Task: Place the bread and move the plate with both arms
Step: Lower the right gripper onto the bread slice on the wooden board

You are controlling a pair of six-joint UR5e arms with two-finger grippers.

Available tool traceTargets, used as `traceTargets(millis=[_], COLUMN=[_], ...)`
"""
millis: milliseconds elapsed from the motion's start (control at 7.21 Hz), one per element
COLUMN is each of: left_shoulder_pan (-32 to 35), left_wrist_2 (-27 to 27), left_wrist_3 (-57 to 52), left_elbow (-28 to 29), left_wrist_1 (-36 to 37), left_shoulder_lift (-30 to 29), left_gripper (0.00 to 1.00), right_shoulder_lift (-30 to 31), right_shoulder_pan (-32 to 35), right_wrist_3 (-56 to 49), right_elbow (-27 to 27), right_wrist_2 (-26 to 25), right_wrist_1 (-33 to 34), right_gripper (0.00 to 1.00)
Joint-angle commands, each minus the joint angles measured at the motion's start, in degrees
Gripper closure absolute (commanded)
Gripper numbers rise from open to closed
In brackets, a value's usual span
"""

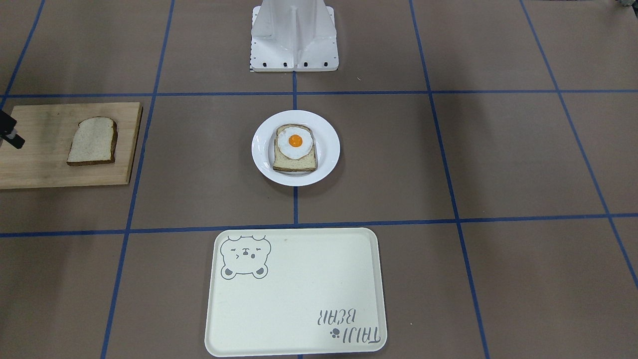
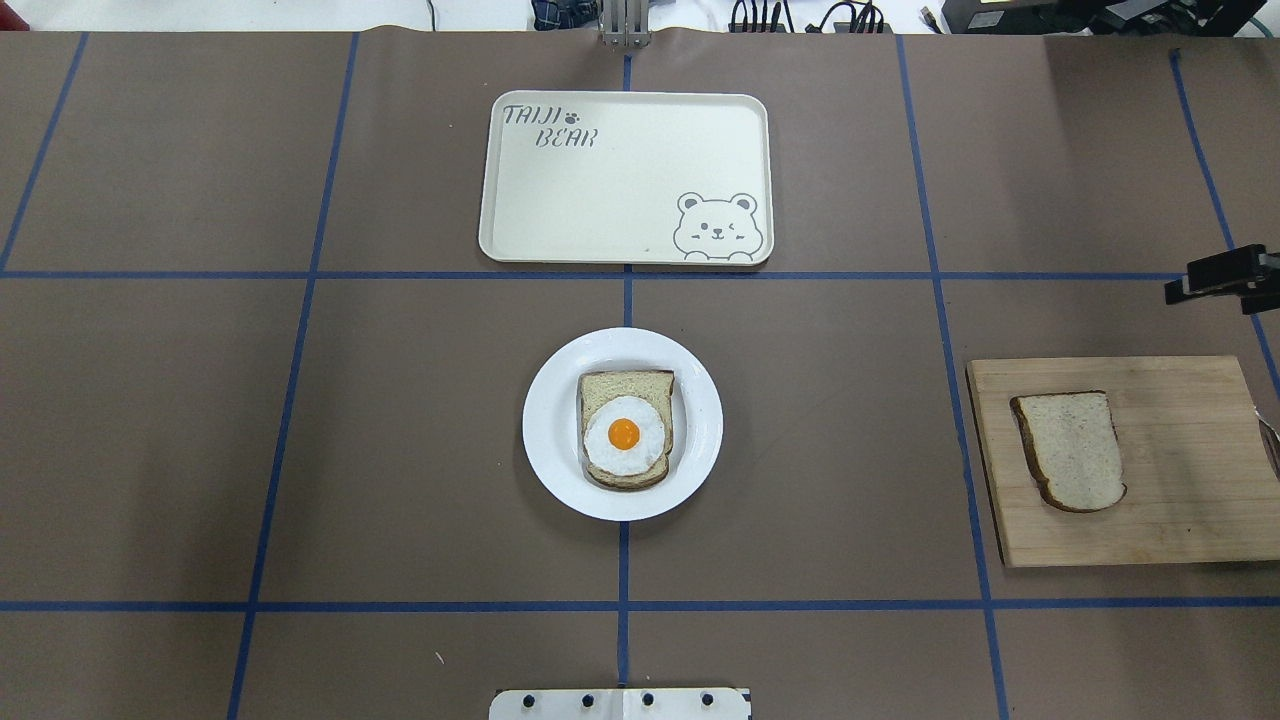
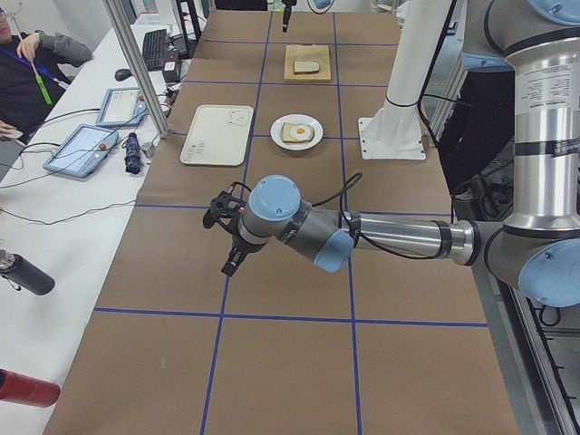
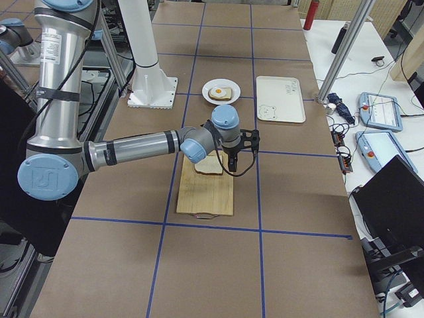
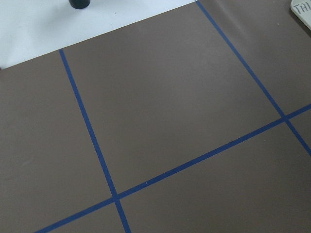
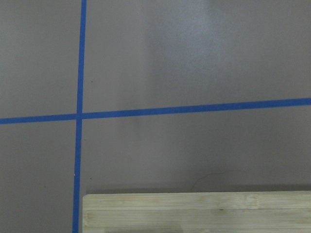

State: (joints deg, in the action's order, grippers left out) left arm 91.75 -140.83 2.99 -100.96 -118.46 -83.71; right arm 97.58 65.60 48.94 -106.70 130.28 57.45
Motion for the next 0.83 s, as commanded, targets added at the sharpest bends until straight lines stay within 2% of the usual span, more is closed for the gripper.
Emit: traceTargets(millis=[0,278,694], left_shoulder_pan=[0.1,0.2,0.4], left_wrist_2=[-0.2,-0.2,-0.3], left_wrist_3=[0.7,0.7,0.7], left_elbow=[0.1,-0.6,-1.9], left_wrist_1=[-0.1,-0.2,-0.3], left_shoulder_lift=[0.3,1.2,1.6], left_gripper=[0.02,0.02,0.02], right_shoulder_lift=[0.2,1.1,1.8], right_shoulder_pan=[-8.2,-10.8,-14.5], right_wrist_3=[10.9,14.6,15.6], right_elbow=[5.8,15.2,15.6], right_wrist_2=[-6.6,-8.1,-10.5], right_wrist_1=[-14.0,-30.7,-31.4], right_gripper=[0.03,0.18,0.45])
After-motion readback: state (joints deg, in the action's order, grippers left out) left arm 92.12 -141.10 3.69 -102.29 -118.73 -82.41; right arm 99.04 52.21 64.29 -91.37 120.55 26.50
